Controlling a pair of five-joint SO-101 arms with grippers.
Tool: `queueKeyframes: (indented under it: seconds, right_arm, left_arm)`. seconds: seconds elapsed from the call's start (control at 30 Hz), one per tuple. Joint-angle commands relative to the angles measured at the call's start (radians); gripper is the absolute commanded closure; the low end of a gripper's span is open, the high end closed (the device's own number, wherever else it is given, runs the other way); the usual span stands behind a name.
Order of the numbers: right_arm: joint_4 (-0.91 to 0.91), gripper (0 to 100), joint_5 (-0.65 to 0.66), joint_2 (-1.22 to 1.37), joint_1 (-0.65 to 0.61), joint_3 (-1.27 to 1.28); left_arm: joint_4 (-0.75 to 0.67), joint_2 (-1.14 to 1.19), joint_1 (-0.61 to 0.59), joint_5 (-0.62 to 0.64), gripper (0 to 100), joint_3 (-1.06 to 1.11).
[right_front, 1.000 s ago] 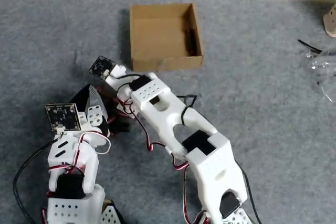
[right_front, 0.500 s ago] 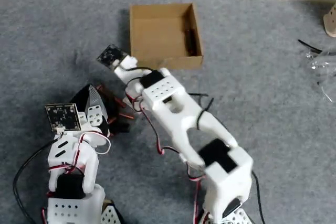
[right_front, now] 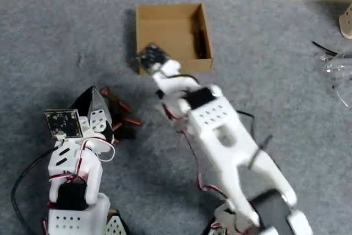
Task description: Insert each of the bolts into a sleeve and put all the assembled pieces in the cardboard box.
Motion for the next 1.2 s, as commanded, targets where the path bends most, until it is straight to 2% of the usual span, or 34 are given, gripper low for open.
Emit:
queueKeyframes:
  seconds: [0.0,0.13,0.27,0.5,0.6,0.9,1.03,1.17]
  right_arm:
    - [-0.019,99.5,-0.012,-0.213,0.048,0.101]
    - [-0.091,99.5,-0.012,-0.384,0.065,0.285]
    - [-0.162,99.5,-0.012,-0.518,0.070,0.453]
    - [-0.257,99.5,-0.009,-0.595,0.070,0.639]
    - [-0.321,99.5,-0.008,-0.593,0.070,0.680]
    - [-0.328,99.5,-0.003,-0.593,0.071,0.691]
    - [-0.329,99.5,-0.003,-0.593,0.071,0.693]
    - [-0.392,99.5,-0.003,-0.593,0.110,0.714]
  left_arm:
    - [0.055,0.007,-0.005,0.046,99,-0.093]
    - [0.064,0.019,-0.031,0.051,99,-0.114]
    - [0.057,0.165,-0.039,0.051,99,-0.173]
    - [-0.041,0.685,-0.045,0.051,99,-0.374]
    - [-0.048,0.934,-0.045,0.049,99,-0.504]
    - [-0.049,1.566,-0.030,0.049,99,-0.869]
    - [-0.046,1.685,0.004,0.054,99,-0.955]
    - [-0.046,1.699,0.042,0.055,99,-0.957]
